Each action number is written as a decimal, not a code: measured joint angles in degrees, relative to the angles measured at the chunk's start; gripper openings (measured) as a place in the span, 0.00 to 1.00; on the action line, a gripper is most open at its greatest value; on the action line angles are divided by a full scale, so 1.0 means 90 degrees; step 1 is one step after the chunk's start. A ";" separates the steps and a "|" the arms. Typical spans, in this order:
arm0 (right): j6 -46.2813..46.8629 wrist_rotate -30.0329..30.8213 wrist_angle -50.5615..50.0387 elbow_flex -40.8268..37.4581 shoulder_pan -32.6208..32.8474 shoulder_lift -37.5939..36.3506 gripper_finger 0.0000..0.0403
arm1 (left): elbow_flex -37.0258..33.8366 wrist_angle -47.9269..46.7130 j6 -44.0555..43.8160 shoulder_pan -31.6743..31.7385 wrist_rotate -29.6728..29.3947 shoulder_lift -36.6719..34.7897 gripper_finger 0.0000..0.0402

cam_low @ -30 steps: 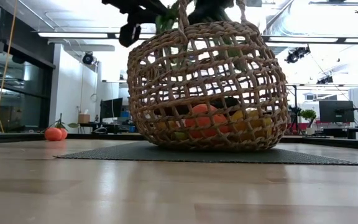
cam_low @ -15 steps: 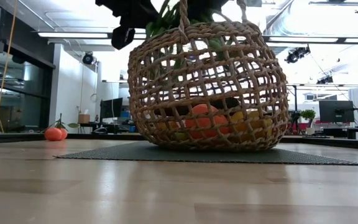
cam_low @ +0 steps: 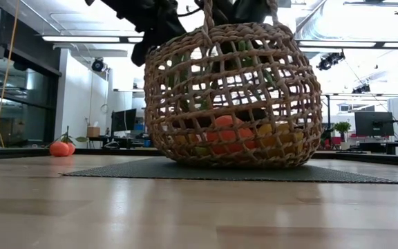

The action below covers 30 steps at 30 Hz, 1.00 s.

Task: Build produce basket
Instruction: Put the string beans into the woven basket

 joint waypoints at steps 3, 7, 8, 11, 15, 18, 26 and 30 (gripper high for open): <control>0.0082 0.0152 -0.0313 0.0000 -0.0012 0.0000 0.01 | 0.0001 0.0117 -0.0044 0.0000 -0.0020 0.0074 0.03; 0.0322 0.0146 -0.0609 -0.0010 -0.0032 0.0140 0.01 | -0.0002 0.0099 -0.0104 0.0000 -0.0133 0.0103 0.04; 0.0338 0.0140 -0.0598 -0.0012 -0.0032 0.0200 0.01 | -0.0002 0.0130 -0.0108 0.0000 -0.0185 0.0100 0.04; 0.0524 -0.0133 -0.0521 -0.0010 -0.0034 0.0390 0.01 | -0.0002 0.0117 -0.0117 0.0002 -0.0215 0.0083 0.04; 0.0669 -0.0067 -0.0530 -0.0010 -0.0034 0.0629 0.01 | -0.0002 0.0135 -0.0116 0.0002 -0.0214 0.0066 0.04; 0.0740 -0.0067 -0.0574 -0.0007 -0.0034 0.0807 0.01 | -0.0002 0.0117 -0.0117 0.0002 -0.0213 0.0066 0.04; 0.0995 0.0173 -0.0616 -0.0002 -0.0034 0.1015 0.03 | -0.0002 0.0105 -0.0110 0.0002 -0.0210 0.0066 0.04; 0.1018 0.0190 -0.0621 -0.0004 -0.0039 0.1013 0.05 | -0.0002 0.0106 -0.0098 0.0002 -0.0210 0.0066 0.04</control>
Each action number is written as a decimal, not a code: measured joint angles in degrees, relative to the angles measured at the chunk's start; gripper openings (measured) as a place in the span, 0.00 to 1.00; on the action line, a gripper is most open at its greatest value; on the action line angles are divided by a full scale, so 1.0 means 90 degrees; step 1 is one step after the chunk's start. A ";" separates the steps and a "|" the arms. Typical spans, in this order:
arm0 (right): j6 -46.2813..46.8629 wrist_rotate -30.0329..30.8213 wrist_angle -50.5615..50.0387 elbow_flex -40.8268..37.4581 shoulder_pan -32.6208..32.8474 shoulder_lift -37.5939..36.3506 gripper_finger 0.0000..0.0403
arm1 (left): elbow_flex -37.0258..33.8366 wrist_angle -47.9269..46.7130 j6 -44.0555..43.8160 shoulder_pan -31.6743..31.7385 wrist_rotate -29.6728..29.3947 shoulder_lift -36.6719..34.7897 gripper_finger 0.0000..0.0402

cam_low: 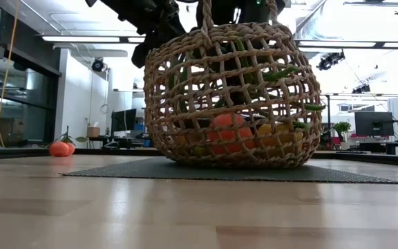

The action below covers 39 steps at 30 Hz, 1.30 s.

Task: Build produce basket
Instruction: Put the string beans into the woven basket

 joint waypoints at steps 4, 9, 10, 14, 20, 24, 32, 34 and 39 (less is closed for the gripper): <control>0.0002 -0.0007 0.0000 0.0001 -0.0005 0.0000 0.08 | 0.0000 0.0004 0.0029 0.0000 0.0000 0.0000 0.04; 0.0143 -0.0013 -0.0004 0.0001 -0.0005 0.0000 0.14 | 0.0000 0.0007 0.0046 0.0000 0.0002 0.0000 0.04; 0.0145 -0.0019 -0.0011 0.0001 -0.0005 0.0000 0.16 | 0.0000 0.0006 0.0046 0.0000 0.0002 0.0000 0.04; 0.0146 -0.0094 -0.0032 0.0001 -0.0005 0.0000 0.28 | 0.0000 0.0005 0.0046 0.0000 0.0005 0.0000 0.04; 0.0079 -0.0032 -0.0051 0.0021 -0.0007 -0.0005 0.53 | 0.0000 0.0001 0.0044 0.0000 0.0005 0.0000 0.04; 0.0046 0.0015 -0.0090 0.0023 -0.0005 -0.0051 0.64 | 0.0000 -0.0003 0.0046 0.0000 0.0005 0.0000 0.04; 0.0048 0.0007 -0.0094 0.0023 -0.0002 -0.0473 0.68 | 0.0005 0.0005 0.0051 -0.0002 0.0007 -0.0002 0.04; 0.0046 -0.0009 -0.0090 0.0023 -0.0002 -0.0639 0.68 | 0.0005 0.0005 0.0051 -0.0002 0.0007 -0.0002 0.04; -0.0011 -0.0037 -0.0063 0.0023 0.0005 -0.0990 0.68 | 0.0005 0.0000 0.0051 -0.0002 0.0007 -0.0005 0.04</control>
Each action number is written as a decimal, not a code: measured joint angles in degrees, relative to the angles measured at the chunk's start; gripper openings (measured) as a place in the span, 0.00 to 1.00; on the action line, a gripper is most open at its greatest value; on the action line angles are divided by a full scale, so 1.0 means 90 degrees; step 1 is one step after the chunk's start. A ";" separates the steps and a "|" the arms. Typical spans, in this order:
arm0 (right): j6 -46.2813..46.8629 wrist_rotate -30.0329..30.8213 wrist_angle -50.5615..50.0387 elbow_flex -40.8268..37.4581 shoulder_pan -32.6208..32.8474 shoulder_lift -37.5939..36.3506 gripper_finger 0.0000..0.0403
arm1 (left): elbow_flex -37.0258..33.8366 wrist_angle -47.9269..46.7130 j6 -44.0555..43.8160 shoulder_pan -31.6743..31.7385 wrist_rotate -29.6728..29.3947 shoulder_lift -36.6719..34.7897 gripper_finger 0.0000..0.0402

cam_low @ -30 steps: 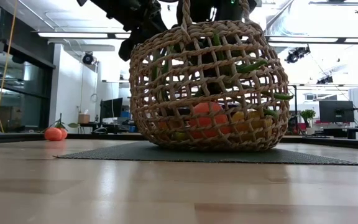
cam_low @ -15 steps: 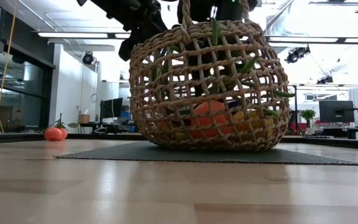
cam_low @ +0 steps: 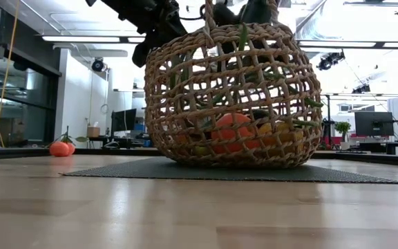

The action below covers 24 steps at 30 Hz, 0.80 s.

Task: Build produce basket
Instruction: Put the string beans into the woven basket

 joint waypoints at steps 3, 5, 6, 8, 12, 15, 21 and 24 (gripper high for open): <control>0.0132 -0.0002 -0.0043 0.0000 0.0002 -0.0129 0.68 | 0.0000 -0.0004 0.0000 0.0000 0.0000 0.0000 0.04; 0.0286 -0.0026 -0.0106 0.0000 0.0002 -0.0129 0.68 | 0.0000 -0.0006 0.0000 0.0000 0.0000 0.0000 0.04; 0.0247 -0.0115 -0.0071 -0.0006 0.0002 -0.0118 0.68 | 0.0000 -0.0009 0.0000 0.0000 0.0001 0.0000 0.04; -0.0006 -0.0491 0.0269 -0.0012 0.0014 -0.0086 0.68 | 0.0000 -0.0015 0.0000 0.0000 0.0002 0.0000 0.04; -0.0265 -0.0934 0.0705 -0.0012 0.0032 -0.0079 0.68 | 0.0000 0.0001 0.0000 0.0015 0.0002 0.0000 0.04; -0.0361 -0.1023 0.0750 -0.0010 0.0027 -0.0079 0.68 | 0.0000 -0.0003 0.0000 0.0041 0.0017 0.0000 0.04; -0.0198 -0.0155 0.0260 -0.0010 0.0053 -0.0085 0.68 | 0.0000 0.0009 0.0000 0.0044 0.0015 0.0000 0.04; -0.0300 -0.0009 0.0246 -0.0010 0.0058 -0.0096 0.68 | 0.0000 0.0005 0.0000 0.0044 0.0012 0.0000 0.04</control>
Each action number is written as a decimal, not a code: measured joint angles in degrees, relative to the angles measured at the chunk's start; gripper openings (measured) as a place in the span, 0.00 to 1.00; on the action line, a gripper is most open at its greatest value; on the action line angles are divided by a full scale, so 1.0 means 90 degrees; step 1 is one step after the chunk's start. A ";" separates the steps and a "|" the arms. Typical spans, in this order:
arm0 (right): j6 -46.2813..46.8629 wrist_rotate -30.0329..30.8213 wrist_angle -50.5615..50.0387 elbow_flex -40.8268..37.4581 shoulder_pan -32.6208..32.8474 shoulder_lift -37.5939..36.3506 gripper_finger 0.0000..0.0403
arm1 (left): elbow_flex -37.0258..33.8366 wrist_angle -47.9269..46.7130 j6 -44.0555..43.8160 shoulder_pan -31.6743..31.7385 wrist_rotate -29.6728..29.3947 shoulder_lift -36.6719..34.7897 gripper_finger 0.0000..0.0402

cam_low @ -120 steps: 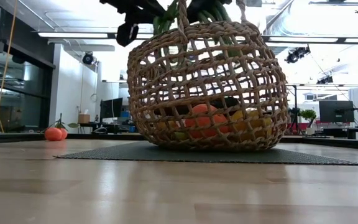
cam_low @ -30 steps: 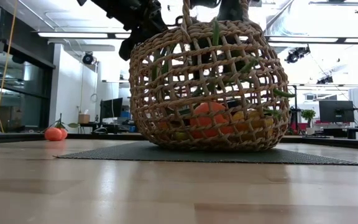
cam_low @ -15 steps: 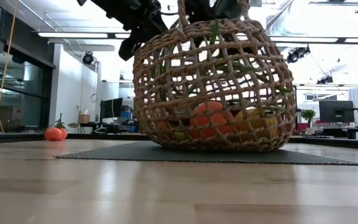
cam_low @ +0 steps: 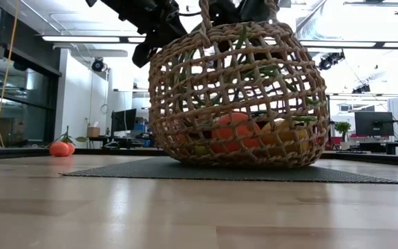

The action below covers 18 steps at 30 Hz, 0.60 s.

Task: Build produce basket
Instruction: Put the string beans into the woven basket

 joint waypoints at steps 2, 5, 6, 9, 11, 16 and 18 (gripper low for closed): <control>-0.0089 -0.0018 -0.0009 0.0000 0.0011 0.0000 0.68 | 0.0000 0.0002 0.0000 0.0000 -0.0002 0.0000 0.04; -0.0379 -0.0107 0.0170 0.0000 0.0101 0.0000 0.68 | 0.0000 -0.0005 -0.0001 0.0000 -0.0015 0.0000 0.04; -0.0506 -0.0120 0.0280 0.0002 0.0150 -0.0008 0.68 | 0.0000 -0.0006 0.0000 0.0000 -0.0017 0.0000 0.04; -0.0871 -0.0190 0.0157 0.0194 0.0300 -0.0038 0.68 | 0.0000 -0.0021 0.0000 0.0000 -0.0026 0.0000 0.04; -0.1199 -0.0233 0.0074 0.0290 0.0373 -0.0049 0.68 | 0.0000 -0.0015 0.0000 0.0013 -0.0039 0.0000 0.04; -0.1897 0.0349 -0.0267 0.0535 0.0521 -0.0044 0.68 | 0.0000 -0.0015 -0.0001 0.0049 -0.0026 0.0000 0.04; -0.2090 0.0593 -0.0502 0.0594 0.0549 -0.0044 0.68 | 0.0000 -0.0017 0.0000 0.0049 -0.0025 0.0000 0.04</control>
